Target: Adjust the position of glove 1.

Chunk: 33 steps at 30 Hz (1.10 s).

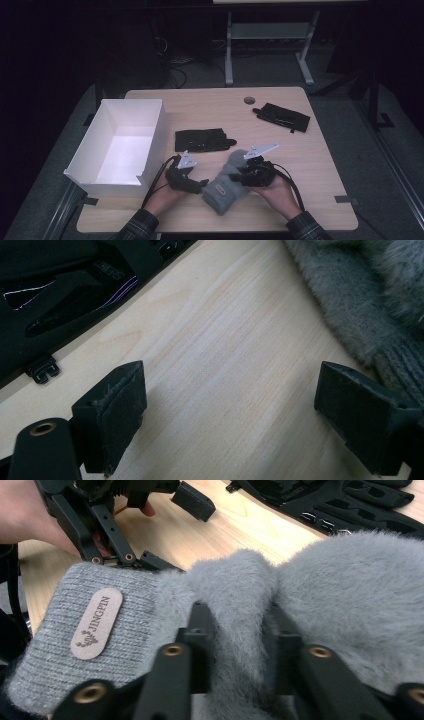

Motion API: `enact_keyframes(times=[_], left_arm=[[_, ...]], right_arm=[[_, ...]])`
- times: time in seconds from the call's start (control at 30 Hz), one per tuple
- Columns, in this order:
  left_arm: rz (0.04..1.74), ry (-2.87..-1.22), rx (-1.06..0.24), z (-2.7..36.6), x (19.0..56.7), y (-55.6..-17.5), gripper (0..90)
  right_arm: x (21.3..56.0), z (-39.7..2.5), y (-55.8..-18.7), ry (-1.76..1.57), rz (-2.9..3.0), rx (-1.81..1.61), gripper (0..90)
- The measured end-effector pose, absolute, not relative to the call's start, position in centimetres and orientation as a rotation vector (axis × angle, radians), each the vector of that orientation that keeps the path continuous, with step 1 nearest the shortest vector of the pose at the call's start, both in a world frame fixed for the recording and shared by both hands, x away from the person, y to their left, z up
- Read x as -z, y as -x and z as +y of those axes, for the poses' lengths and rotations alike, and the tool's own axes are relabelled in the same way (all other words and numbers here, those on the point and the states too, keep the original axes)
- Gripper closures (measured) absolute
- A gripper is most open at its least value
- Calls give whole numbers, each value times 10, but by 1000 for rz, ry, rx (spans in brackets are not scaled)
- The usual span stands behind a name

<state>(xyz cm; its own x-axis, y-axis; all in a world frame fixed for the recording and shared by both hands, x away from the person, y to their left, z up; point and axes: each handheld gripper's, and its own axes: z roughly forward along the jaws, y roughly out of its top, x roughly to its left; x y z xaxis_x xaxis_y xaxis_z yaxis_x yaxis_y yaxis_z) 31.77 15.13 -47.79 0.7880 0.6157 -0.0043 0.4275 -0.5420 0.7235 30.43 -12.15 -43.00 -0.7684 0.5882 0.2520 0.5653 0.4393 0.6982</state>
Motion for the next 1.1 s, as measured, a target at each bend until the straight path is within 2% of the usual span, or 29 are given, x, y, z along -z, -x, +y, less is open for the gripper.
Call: enact_keyframes(times=[0.07, 0.23, 0.4, 0.73, 0.93, 1.03, 1.1], left_arm=[[769, -2226, -323, 151, 478, -318, 127], [770, -2224, -325, 151, 478, -318, 127], [766, -2227, -328, 151, 478, -318, 127], [765, -2235, -328, 152, 477, -318, 127], [767, -2233, -323, 151, 478, -318, 127], [767, -2232, -324, 151, 478, -318, 127], [766, -2233, -324, 151, 478, -318, 127]], right_arm=[[428, -124, -305, -1058, 2634, -1290, 566], [415, -137, -306, -1015, 2566, -1372, 501], [407, -161, -324, -1069, 2461, -1364, 515], [421, -179, -370, -1136, 2485, -1445, 484], [434, -170, -379, -1145, 2560, -1393, 541], [439, -169, -381, -1165, 2596, -1368, 610], [441, -168, -381, -1168, 2615, -1358, 688]])
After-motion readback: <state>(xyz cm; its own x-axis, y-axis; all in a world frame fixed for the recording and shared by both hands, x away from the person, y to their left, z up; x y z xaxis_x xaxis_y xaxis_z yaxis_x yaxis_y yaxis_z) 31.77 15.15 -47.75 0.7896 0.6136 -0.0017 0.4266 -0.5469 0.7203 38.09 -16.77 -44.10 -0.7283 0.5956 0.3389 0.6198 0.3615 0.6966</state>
